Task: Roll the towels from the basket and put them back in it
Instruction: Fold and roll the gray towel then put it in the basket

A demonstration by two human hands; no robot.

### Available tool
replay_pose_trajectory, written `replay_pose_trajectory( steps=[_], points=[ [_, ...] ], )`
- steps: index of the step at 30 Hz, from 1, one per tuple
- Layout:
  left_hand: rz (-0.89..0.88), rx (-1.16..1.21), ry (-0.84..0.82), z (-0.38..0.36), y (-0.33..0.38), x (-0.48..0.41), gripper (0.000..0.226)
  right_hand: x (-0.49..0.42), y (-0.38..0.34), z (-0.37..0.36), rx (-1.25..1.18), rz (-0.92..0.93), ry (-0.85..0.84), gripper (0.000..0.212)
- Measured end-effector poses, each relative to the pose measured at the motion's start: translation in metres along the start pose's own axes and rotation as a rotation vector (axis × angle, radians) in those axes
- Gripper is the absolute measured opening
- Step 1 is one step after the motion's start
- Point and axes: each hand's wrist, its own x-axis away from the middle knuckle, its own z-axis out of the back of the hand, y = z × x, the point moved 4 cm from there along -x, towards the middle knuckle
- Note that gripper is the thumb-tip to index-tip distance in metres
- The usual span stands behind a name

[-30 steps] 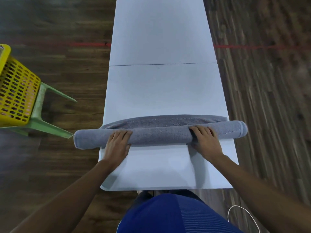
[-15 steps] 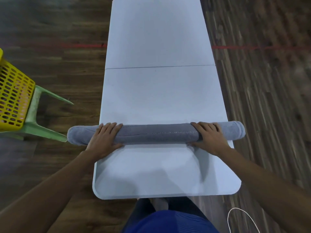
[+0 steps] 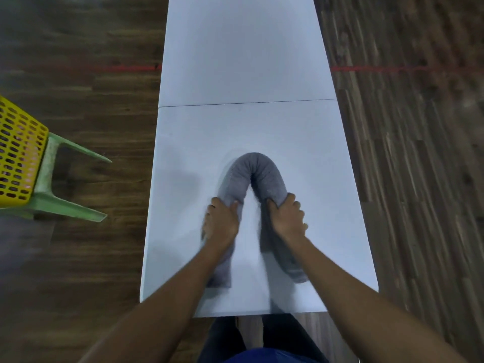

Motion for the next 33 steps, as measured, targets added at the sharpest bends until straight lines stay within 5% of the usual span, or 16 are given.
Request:
replay_pose_trajectory(
  steps=[6, 9, 14, 19, 21, 26, 33],
  points=[
    [0.139, 0.403, -0.003, -0.027, 0.020, 0.032, 0.051, 0.024, -0.005, -0.024, -0.200, -0.075, -0.036, 0.069],
    [0.153, 0.599, 0.010, -0.024, 0.007, 0.030, 0.040, 0.037, -0.007, -0.027, -0.187, -0.012, 0.009, 0.096],
    [0.117, 0.999, -0.203, -0.004, -0.032, 0.030, 0.043, 0.051, -0.020, -0.048, -0.034, -0.036, 0.032, 0.131],
    [-0.286, -0.078, 0.240, 0.019, -0.105, 0.019, 0.044, 0.039, -0.030, -0.061, 0.242, 0.037, 0.036, 0.140],
    [-0.293, -0.272, 0.242, 0.018, -0.129, 0.016, 0.057, 0.035, -0.032, -0.060, 0.317, 0.116, 0.070, 0.135],
    [-0.296, -0.361, 0.197, 0.016, -0.143, 0.012, 0.068, 0.025, -0.036, -0.055, 0.388, 0.300, 0.131, 0.121],
    [-0.230, -0.228, 0.256, 0.066, -0.152, 0.018, 0.060, 0.035, -0.068, -0.050, 0.142, 0.452, -0.021, 0.100]
  ],
)
